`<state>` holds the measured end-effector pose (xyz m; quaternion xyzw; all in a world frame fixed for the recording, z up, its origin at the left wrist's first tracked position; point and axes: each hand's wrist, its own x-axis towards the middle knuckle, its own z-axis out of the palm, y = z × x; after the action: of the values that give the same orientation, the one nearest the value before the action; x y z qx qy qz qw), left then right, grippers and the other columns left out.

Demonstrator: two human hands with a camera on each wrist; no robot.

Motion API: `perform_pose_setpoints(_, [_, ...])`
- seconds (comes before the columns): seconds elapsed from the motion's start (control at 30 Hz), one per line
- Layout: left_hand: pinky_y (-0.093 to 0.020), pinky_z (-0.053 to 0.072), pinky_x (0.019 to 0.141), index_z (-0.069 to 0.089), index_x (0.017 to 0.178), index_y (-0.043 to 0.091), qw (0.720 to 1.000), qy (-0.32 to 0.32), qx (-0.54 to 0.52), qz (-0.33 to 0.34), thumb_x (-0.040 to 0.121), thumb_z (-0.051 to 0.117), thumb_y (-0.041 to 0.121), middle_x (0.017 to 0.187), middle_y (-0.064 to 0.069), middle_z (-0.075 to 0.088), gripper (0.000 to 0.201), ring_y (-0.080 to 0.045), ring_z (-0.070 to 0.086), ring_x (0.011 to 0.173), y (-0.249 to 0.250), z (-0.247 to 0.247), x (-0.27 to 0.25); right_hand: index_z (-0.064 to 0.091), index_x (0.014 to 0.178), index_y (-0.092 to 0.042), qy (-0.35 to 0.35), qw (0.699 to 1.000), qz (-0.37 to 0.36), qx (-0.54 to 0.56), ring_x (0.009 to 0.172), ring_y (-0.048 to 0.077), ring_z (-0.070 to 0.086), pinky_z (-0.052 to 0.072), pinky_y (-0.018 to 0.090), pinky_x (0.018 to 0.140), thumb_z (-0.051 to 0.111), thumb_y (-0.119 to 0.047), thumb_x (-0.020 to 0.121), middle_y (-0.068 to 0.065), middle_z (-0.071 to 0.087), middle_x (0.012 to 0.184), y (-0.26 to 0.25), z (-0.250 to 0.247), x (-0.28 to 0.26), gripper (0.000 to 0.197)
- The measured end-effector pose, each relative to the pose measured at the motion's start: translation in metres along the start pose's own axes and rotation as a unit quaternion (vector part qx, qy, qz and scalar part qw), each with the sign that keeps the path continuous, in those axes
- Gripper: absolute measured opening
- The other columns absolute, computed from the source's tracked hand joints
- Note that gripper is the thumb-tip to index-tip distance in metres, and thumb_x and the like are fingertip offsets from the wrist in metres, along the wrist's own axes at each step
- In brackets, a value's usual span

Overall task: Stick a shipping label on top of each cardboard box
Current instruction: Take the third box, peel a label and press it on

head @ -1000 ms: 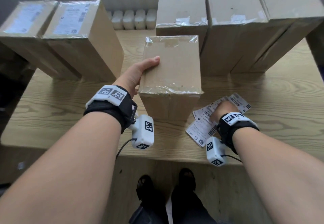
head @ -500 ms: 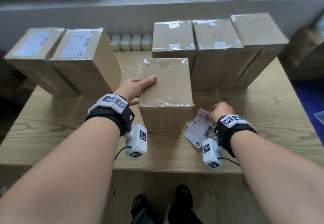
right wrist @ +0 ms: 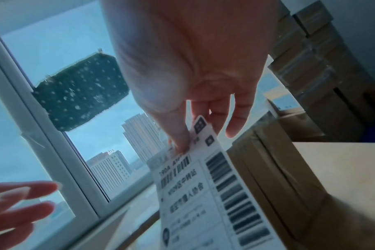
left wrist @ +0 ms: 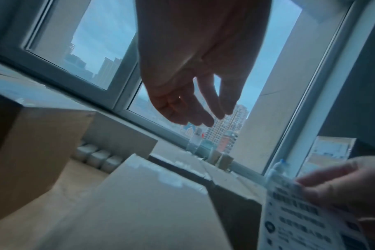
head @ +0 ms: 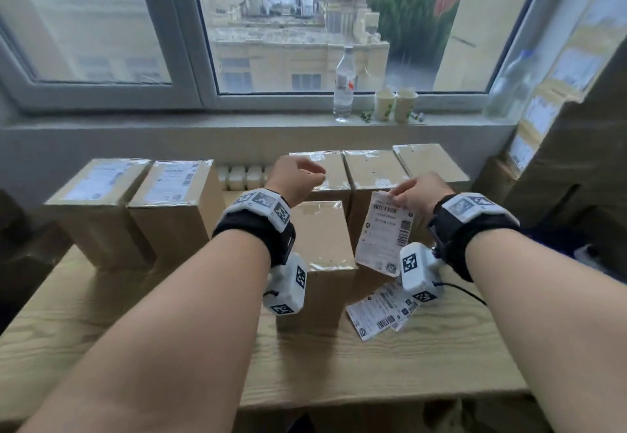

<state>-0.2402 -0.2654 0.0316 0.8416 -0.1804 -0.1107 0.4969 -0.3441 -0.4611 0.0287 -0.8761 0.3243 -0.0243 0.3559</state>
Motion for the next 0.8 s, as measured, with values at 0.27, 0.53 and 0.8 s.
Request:
perform_pose_setpoints(0.27, [-0.021,0.046,0.062,0.069,0.107,0.004,0.993,-0.107,-0.034,-0.034,0.096,0.057,0.025,0.089,-0.005,0.067,0.026,-0.013,0.056,0.072,0.033,-0.005,-0.010,0.071,0.102,-0.013,-0.049,0.991,-0.127,-0.004,0.088,0.016,0.059,0.043,0.023,0.069,0.064,-0.018,0.091,0.002,0.066,0.092,-0.052,-0.011,-0.024,0.014])
perform_pose_setpoints(0.53, [-0.023,0.044,0.063,0.060,0.084,0.016,0.981,-0.172,-0.058,-0.075,0.099,0.053,0.022,0.082,-0.001,0.068,0.017,-0.011,0.064,0.071,0.027,-0.022,-0.019,0.070,0.083,-0.018,-0.082,0.987,-0.135,0.009,0.085,0.017,0.063,0.051,0.029,0.079,0.065,-0.017,0.090,-0.003,0.066,0.078,-0.069,0.003,-0.030,0.008])
perform_pose_setpoints(0.8, [-0.023,0.045,0.062,0.060,0.079,0.013,0.978,-0.164,-0.098,-0.087,0.097,0.054,0.013,0.072,-0.002,0.066,0.019,-0.012,0.062,0.065,0.023,-0.031,-0.023,0.074,0.086,-0.013,-0.053,0.988,-0.138,0.040,0.072,0.016,0.065,0.052,0.027,0.067,0.078,-0.027,0.080,0.001,0.071,0.077,-0.078,0.016,-0.029,0.016])
